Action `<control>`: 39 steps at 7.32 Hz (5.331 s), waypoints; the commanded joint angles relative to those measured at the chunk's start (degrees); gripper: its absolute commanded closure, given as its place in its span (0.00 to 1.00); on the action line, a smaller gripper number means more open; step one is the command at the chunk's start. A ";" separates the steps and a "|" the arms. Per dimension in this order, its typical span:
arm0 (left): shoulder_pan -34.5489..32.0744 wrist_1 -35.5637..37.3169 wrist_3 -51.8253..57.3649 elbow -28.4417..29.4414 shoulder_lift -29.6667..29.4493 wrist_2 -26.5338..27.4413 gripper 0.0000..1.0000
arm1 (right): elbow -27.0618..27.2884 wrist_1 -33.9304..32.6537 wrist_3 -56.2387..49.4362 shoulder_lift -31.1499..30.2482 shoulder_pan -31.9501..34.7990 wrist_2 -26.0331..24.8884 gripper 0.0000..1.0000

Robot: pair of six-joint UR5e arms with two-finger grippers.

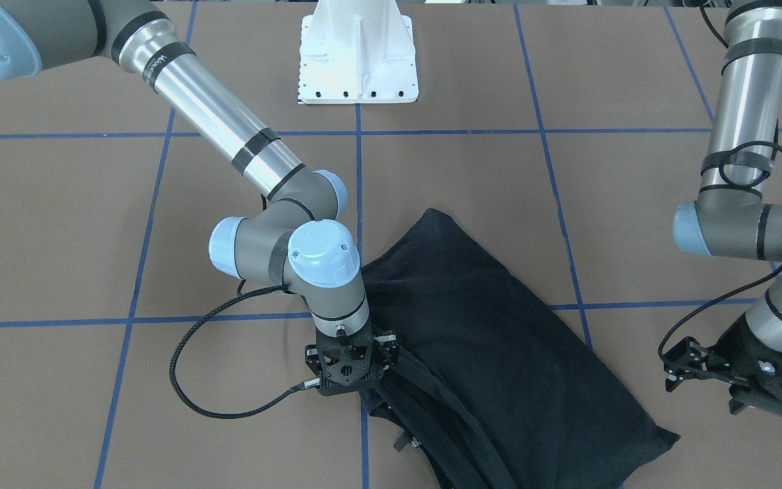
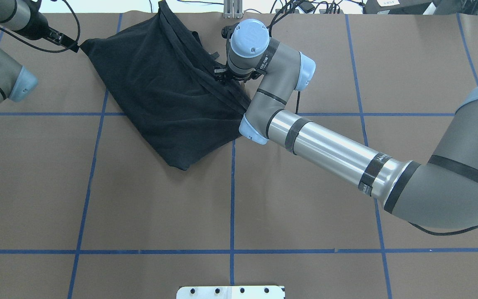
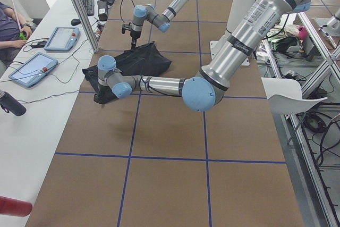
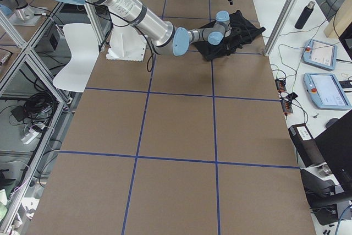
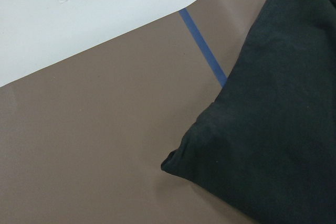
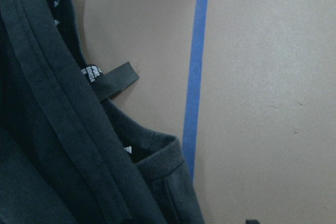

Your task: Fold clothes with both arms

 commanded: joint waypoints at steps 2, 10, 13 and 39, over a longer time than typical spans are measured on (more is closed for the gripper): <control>0.00 -0.02 0.00 0.01 0.03 0.00 0.00 | -0.05 0.03 0.00 0.13 -0.11 0.07 0.85; 0.00 -0.20 -0.88 0.01 0.03 0.00 0.00 | 17.18 -5.20 7.99 -6.86 -3.43 0.08 1.00; 0.00 -0.20 -0.97 -0.08 0.12 0.00 0.00 | 45.12 -21.01 8.26 -20.66 -8.26 -1.93 1.00; 0.26 -0.46 -2.02 -1.83 2.05 -0.09 0.00 | 50.13 -63.16 -16.26 -14.46 -22.69 -17.76 0.34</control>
